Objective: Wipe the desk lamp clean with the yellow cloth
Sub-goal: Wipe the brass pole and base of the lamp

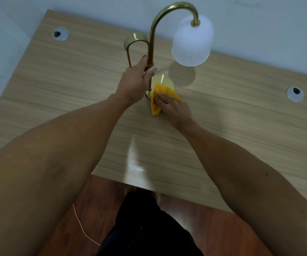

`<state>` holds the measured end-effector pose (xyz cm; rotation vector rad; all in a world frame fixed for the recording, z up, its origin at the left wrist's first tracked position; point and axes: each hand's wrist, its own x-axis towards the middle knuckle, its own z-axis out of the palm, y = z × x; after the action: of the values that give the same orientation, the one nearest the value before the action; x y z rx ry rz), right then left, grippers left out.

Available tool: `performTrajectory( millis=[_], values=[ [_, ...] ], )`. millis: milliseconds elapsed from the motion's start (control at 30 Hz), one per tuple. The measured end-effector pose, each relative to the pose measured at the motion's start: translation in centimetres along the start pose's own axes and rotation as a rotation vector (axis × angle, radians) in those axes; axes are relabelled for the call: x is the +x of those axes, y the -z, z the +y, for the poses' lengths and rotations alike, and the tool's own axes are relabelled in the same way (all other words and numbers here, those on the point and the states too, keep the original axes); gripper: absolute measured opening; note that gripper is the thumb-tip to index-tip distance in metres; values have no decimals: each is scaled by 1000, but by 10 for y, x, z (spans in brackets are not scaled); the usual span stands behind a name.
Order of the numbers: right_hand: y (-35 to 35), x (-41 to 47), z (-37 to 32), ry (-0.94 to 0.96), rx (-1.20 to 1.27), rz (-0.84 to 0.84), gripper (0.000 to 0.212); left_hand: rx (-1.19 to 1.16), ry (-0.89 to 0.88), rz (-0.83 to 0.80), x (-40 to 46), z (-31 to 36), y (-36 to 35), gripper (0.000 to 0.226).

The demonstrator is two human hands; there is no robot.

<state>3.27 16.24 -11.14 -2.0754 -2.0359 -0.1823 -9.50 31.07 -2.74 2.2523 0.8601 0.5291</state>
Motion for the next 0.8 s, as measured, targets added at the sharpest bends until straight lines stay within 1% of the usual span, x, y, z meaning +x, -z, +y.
performTrajectory(
  millis=[67,100,167,200,233,267,333,400,500,567,700,800],
  values=[
    [12,-5,13,-109,111,-112,37,-3,-1,-6,-1,1,1,35],
    [18,-5,17,-219,175,-107,33,-3,-2,-8,-1,2,1,35],
    [27,0,22,-492,330,42,27,0,-4,-13,-1,3,1,36],
    [30,5,21,-592,401,134,30,3,-3,-13,-1,4,1,36],
    [31,12,17,-618,432,189,33,4,1,-11,-2,4,1,36],
    [32,19,10,-602,450,192,37,4,7,-11,-2,4,1,37],
    [26,30,-6,-500,439,118,39,2,21,-11,-2,4,1,37],
    [8,34,-19,-406,365,76,41,9,23,-7,-1,5,2,38],
    [-18,22,-38,-391,235,92,46,13,27,-3,0,5,2,37],
    [-16,12,-48,-353,211,84,50,24,20,0,-1,4,1,37],
    [-9,4,-32,-224,207,83,51,21,16,-13,-1,3,2,36],
    [-5,1,-10,-188,247,83,39,21,24,-30,-1,5,4,33]
  ],
)
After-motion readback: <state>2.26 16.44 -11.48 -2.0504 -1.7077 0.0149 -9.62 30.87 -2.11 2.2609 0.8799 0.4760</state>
